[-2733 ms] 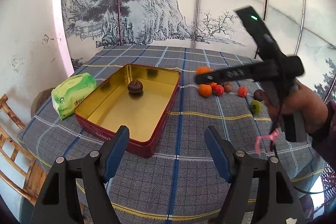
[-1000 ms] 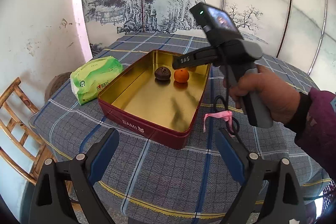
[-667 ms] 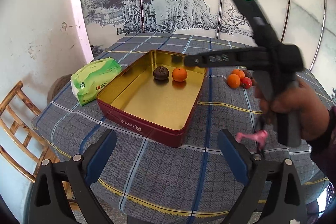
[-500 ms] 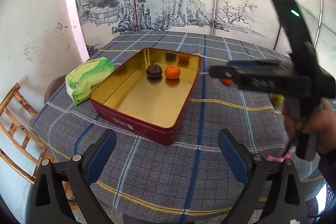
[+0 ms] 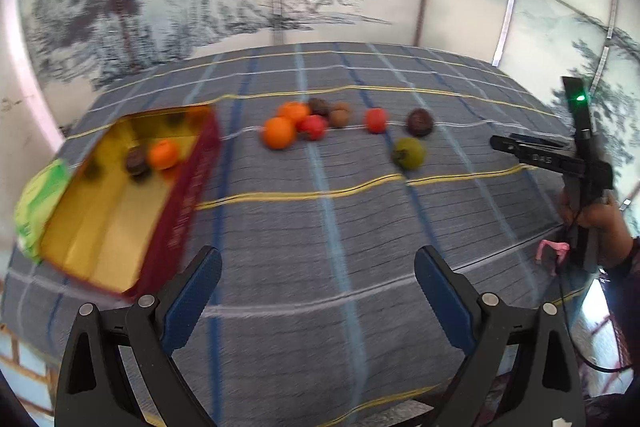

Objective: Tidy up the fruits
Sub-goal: 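Grasp the green fruit with the left tool and lift it, then carry the green fruit toward the tin while the right tool grasps a red fruit, then lower the green fruit into the tin and open the left tool, then carry the red fruit over the tin and release it with the right tool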

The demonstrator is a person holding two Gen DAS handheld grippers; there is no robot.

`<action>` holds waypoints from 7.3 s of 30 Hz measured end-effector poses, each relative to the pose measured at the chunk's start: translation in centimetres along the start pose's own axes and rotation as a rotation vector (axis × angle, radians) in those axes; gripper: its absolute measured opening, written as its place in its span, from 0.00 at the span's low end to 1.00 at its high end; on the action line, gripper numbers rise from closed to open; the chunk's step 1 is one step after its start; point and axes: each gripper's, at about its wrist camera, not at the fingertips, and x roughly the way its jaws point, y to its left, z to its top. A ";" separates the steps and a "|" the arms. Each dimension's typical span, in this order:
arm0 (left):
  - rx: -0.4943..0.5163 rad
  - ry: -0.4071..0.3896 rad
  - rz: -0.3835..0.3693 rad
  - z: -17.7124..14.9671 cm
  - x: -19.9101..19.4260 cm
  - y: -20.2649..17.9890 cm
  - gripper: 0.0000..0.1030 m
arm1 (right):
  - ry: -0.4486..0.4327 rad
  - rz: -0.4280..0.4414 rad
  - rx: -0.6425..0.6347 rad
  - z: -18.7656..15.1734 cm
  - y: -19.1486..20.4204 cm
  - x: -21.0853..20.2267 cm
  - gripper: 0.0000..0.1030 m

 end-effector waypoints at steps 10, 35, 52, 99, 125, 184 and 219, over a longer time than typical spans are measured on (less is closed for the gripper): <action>0.068 0.025 -0.168 6.5 8.5 -5.8 0.85 | -0.002 0.066 0.194 -0.9 -6.1 0.6 0.65; -0.105 -0.057 -0.134 5.0 11.7 -1.2 0.32 | -0.009 0.203 0.079 0.4 -3.0 0.2 0.72; -0.179 -0.089 -0.121 4.2 11.1 1.8 0.32 | 0.129 0.386 -0.439 8.5 10.2 11.1 0.67; -0.172 0.013 0.262 3.6 5.0 20.7 0.32 | 0.130 0.315 -0.191 2.2 11.6 7.5 0.35; -0.232 -0.060 0.253 2.5 3.8 21.6 0.34 | 0.128 0.303 -0.190 2.1 11.7 7.6 0.35; -0.310 -0.157 0.404 -4.8 -5.3 18.6 0.79 | 0.120 0.544 -0.479 7.7 37.3 7.6 0.35; -0.331 -0.104 0.431 -5.9 -3.4 19.8 0.85 | 0.217 0.476 -0.504 7.1 40.8 13.9 0.36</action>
